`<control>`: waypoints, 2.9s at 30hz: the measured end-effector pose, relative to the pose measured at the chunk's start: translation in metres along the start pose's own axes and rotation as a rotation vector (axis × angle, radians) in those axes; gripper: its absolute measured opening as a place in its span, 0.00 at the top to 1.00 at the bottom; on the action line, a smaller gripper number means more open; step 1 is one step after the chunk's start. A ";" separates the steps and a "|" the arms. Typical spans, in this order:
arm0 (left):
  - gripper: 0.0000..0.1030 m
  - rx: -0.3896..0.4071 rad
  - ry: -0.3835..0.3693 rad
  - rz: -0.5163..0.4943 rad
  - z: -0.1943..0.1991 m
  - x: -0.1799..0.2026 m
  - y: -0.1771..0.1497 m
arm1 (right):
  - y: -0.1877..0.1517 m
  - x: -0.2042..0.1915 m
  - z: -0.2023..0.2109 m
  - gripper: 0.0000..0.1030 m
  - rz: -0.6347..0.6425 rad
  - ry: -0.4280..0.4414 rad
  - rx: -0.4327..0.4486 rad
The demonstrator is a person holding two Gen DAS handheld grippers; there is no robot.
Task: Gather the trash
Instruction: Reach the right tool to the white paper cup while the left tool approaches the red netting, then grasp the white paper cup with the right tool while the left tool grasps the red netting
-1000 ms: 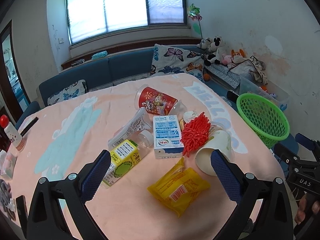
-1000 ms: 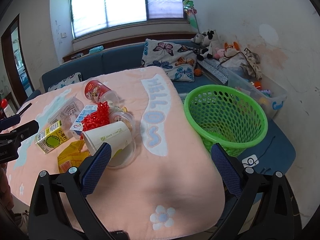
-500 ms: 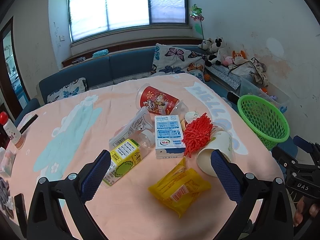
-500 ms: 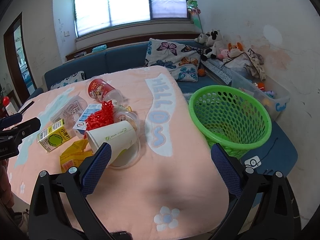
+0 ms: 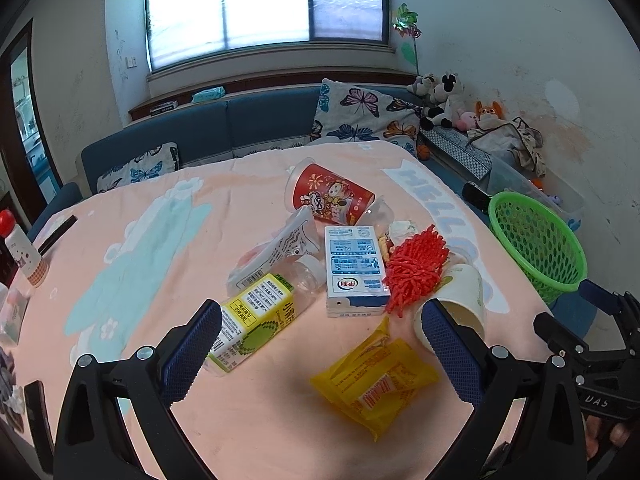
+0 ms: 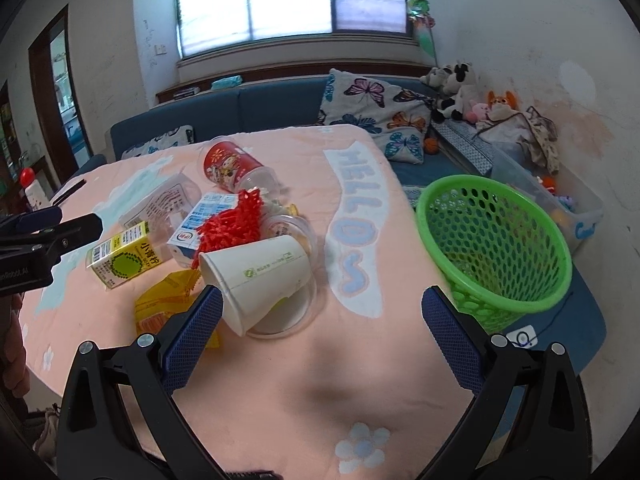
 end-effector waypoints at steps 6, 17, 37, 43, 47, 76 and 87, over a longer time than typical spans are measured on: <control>0.06 -0.012 0.006 -0.005 -0.008 -0.004 0.002 | 0.003 -0.012 -0.019 0.04 0.046 0.039 -0.035; 0.06 -0.039 0.003 -0.040 -0.021 -0.009 0.018 | 0.010 -0.037 -0.059 0.10 0.114 0.035 -0.099; 0.10 -0.098 -0.098 -0.171 -0.049 0.004 0.020 | 0.014 -0.018 -0.061 0.36 0.053 0.042 -0.093; 0.30 -0.163 -0.147 -0.209 -0.065 0.011 0.013 | 0.016 -0.012 -0.056 0.52 0.043 0.045 -0.082; 0.30 -0.166 -0.149 -0.249 -0.070 0.022 0.017 | 0.017 -0.007 -0.055 0.66 0.038 0.052 -0.089; 0.46 -0.214 -0.210 -0.404 -0.127 0.077 0.043 | 0.018 0.010 -0.035 0.84 0.033 0.098 -0.099; 0.65 -0.195 -0.242 -0.385 -0.122 0.073 0.041 | 0.016 0.007 -0.026 0.84 0.048 0.107 -0.082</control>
Point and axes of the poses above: each gripper's, at about its wrist camera, not at the fingertips, and z roughly against the way its jaws point, x to its right, y to its top, the point moved 2 cm from there along -z, roughly the way its jaws point, and after that the axes turned 15 degrees about -x, right-handed, at the moved point
